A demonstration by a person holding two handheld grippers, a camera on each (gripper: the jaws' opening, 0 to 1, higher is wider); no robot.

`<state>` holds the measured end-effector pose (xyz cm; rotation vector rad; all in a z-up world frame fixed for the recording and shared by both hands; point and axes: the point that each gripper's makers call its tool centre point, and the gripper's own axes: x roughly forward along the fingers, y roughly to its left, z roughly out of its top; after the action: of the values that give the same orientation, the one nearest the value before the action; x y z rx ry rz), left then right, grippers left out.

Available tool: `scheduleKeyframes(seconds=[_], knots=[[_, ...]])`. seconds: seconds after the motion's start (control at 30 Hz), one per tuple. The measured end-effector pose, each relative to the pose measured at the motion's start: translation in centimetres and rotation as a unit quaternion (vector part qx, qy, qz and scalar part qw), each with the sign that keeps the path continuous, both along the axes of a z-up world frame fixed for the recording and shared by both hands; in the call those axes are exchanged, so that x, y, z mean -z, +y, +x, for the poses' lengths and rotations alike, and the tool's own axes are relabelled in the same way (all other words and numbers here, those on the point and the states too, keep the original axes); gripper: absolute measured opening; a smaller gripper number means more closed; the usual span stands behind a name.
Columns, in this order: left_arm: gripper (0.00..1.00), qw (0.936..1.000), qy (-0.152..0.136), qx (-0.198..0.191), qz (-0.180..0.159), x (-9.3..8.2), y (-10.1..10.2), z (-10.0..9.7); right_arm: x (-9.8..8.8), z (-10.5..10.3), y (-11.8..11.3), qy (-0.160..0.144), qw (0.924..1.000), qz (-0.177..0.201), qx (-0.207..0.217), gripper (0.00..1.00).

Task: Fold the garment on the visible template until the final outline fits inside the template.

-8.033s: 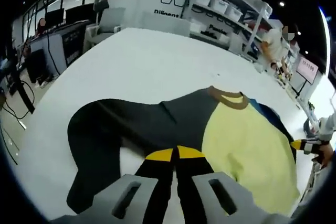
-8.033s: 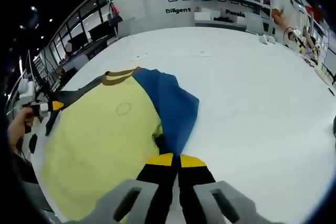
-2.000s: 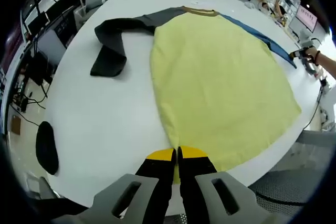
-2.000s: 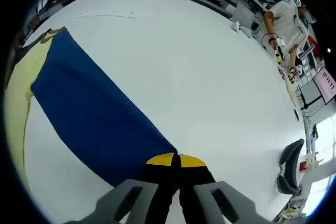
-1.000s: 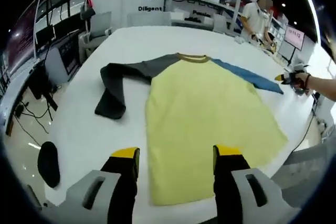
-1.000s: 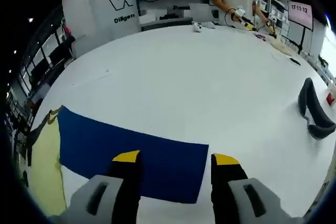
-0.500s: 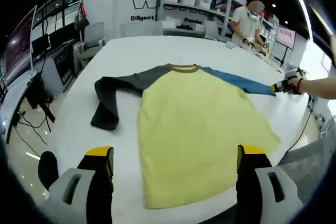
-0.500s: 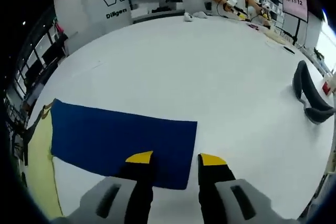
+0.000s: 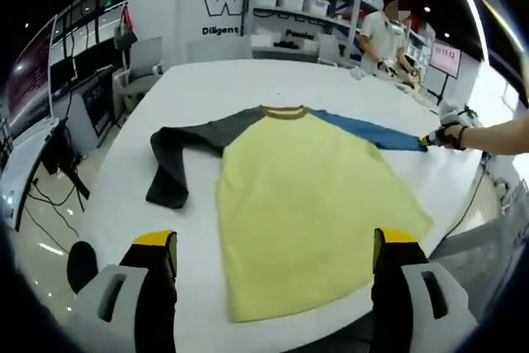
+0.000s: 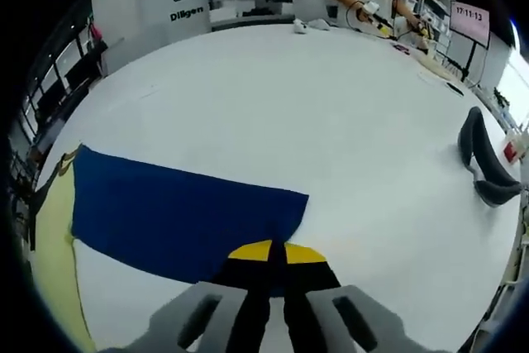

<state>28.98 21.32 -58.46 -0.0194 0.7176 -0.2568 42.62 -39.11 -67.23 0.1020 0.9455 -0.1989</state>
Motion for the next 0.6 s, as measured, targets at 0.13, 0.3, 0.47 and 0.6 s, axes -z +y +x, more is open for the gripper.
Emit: scheduleKeyframes(seconds=[0.13,0.3,0.47,0.6], knots=[[0.99,1.0,0.004,-0.003,-0.008,0.1,0.1,-0.1,-0.7,0.0,0.5,0.004,1.0,0.003,-0.001,0.0],[0.99,0.9995,0.016,0.01,-0.024,0.2,-0.4,-0.3,-2.6,0.8,2.0,0.0,0.9997,0.017,-0.019,0.0],[0.99,0.9993,0.015,0.017,-0.03,0.0,-0.6,-0.3,-5.0,2.1,4.4,-0.026,0.9982,0.04,-0.036,0.0],[0.99,0.9993,0.009,0.022,-0.029,-0.1,-0.7,-0.4,-6.4,2.8,7.0,-0.035,0.9966,0.051,-0.055,0.0]])
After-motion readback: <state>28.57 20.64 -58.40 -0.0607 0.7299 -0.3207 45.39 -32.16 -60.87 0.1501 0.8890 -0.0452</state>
